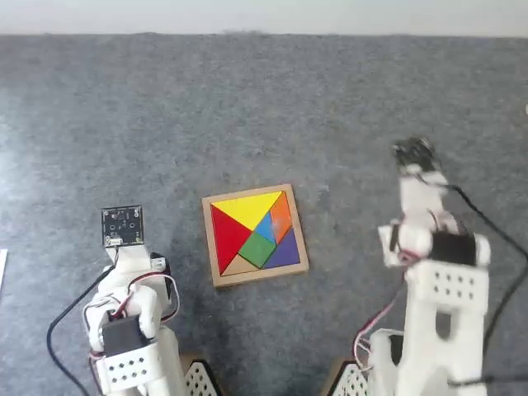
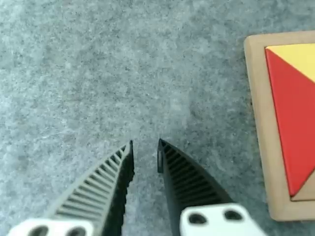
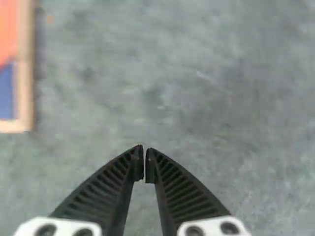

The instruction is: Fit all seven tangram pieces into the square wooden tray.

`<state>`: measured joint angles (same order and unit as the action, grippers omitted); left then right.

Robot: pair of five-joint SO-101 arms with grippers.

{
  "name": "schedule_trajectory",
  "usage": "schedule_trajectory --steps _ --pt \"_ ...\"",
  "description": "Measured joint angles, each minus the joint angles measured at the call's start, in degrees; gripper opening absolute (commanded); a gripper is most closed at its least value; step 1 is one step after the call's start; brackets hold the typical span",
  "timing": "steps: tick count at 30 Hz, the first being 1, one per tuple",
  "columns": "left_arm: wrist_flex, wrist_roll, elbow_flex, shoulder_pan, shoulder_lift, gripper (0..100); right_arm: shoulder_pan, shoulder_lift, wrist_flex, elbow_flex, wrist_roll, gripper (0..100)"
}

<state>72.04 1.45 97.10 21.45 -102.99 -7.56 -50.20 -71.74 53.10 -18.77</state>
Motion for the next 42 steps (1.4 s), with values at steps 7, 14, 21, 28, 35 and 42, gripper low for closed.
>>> schedule_trajectory --steps 7,14,21,28,35,42 --pt "0.0 0.0 0.0 0.0 0.0 8 -8.18 -20.84 15.3 26.99 0.09 1.6" --pt "0.0 0.0 0.0 0.0 0.0 8 -6.59 -46.77 9.49 42.73 0.0 1.9" --pt "0.0 0.0 0.0 0.0 0.0 8 -6.24 -51.08 -1.05 42.37 0.0 1.8" --pt "0.0 0.0 0.0 0.0 0.0 8 -6.15 -52.04 -2.55 42.37 0.0 1.8" --pt "0.0 0.0 0.0 0.0 0.0 8 -6.15 -52.48 -2.55 42.37 0.0 1.8" --pt "0.0 0.0 0.0 0.0 0.0 8 -6.15 -52.48 -2.55 42.37 0.0 1.8"
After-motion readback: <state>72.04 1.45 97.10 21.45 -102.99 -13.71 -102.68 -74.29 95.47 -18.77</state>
